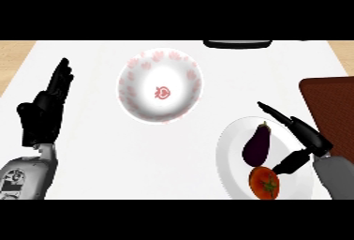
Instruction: Pick the eggplant from the plate and place it in the bowl
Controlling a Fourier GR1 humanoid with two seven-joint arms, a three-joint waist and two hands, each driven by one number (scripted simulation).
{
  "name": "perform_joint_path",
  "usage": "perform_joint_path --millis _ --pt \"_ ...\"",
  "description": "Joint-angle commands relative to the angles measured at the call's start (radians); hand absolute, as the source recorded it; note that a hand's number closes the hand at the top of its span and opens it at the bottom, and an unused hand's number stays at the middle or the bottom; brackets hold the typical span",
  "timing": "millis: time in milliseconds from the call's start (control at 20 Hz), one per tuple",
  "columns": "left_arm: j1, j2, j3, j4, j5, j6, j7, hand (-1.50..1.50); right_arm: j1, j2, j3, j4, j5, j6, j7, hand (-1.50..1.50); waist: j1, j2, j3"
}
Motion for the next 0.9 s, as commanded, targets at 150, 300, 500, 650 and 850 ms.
perform_joint_path --millis 150,300,500,650,850 --pt "0.011 -0.049 -0.008 -0.015 -0.058 -0.002 -0.009 0.00 -0.069 0.079 -0.031 0.163 0.082 -0.044 -0.090 -1.50 0.003 0.001 0.000" --pt "0.039 -0.019 0.070 0.039 -0.019 -0.046 -0.085 0.00 0.014 0.091 -0.003 0.021 0.114 -0.046 -0.041 -1.50 -0.002 0.000 0.000" --pt "0.011 -0.020 0.031 -0.042 -0.032 -0.054 0.030 0.00 -0.134 0.136 0.004 0.230 0.203 -0.175 -0.148 1.50 0.009 0.002 0.001" --pt "-0.018 -0.009 0.065 -0.069 -0.028 -0.066 0.078 0.00 -0.064 0.121 -0.018 0.125 0.186 -0.155 -0.151 1.50 -0.001 -0.001 0.000" --pt "0.024 -0.099 0.019 -0.007 -0.105 0.005 -0.021 0.00 -0.063 0.156 -0.036 0.087 0.179 -0.139 -0.119 1.50 -0.003 -0.001 0.000"
